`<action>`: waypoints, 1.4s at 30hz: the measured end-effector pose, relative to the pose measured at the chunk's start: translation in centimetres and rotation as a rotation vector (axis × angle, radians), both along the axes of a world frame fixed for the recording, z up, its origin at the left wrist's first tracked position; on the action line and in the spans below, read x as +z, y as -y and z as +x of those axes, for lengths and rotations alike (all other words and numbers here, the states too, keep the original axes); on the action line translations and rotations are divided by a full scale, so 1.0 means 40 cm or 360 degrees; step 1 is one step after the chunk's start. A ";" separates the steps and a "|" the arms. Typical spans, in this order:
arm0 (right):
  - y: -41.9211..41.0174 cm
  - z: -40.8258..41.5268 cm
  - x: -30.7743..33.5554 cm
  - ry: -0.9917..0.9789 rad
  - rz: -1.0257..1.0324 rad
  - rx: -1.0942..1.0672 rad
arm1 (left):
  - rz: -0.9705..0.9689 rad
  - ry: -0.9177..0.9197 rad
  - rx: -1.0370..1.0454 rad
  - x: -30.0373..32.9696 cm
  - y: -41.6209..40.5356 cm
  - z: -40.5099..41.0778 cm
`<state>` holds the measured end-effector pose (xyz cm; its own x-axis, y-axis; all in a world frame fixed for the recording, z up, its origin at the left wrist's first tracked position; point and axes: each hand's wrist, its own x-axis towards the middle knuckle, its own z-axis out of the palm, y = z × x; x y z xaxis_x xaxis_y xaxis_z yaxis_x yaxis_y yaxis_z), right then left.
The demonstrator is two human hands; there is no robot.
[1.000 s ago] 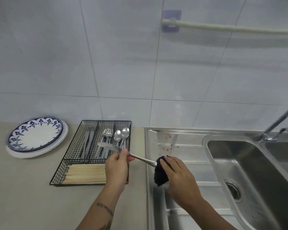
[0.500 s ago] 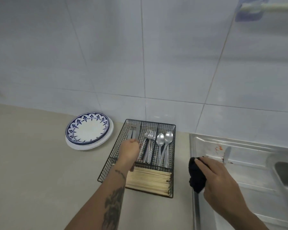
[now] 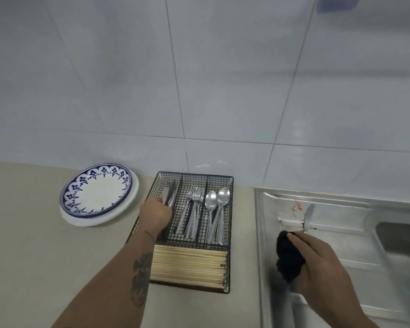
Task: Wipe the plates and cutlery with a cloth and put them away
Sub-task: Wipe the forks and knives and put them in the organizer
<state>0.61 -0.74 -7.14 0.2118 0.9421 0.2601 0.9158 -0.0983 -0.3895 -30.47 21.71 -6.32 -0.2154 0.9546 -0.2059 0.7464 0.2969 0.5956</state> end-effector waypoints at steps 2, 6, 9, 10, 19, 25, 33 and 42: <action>0.015 0.031 0.006 -0.0025 -0.0015 -0.0090 | 0.0010 -0.0074 -0.0026 0.002 0.009 0.008; 0.050 0.091 0.006 -0.0075 -0.0018 -0.0260 | 0.0178 -0.0223 -0.0102 0.047 0.056 0.070; 0.073 0.132 -0.003 -0.0135 -0.0019 -0.0376 | 0.0389 -0.0096 -0.0316 0.077 0.123 0.189; 0.078 0.144 -0.006 -0.0148 -0.0020 -0.0403 | 0.0413 -0.0022 -0.0415 0.079 0.152 0.240; 0.127 0.203 -0.082 -0.0292 -0.0149 -0.0417 | 0.0145 0.0016 -0.0962 -0.055 0.368 0.649; 0.160 0.193 -0.109 -0.0172 -0.0233 -0.0356 | 0.0164 -0.0295 -0.0963 -0.100 0.390 0.719; 0.153 0.163 -0.154 0.0053 -0.0415 -0.0322 | 0.0099 -0.0321 -0.0902 -0.094 0.395 0.737; 0.184 0.195 -0.189 -0.0064 -0.0044 -0.0048 | -0.0045 -0.0525 -0.0911 -0.073 0.415 0.743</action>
<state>8.42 -8.08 -14.68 0.2499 0.9418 0.2249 0.8960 -0.1368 -0.4225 -0.74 5.10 -9.25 0.2686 0.9321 -0.2430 0.9330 -0.1890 0.3063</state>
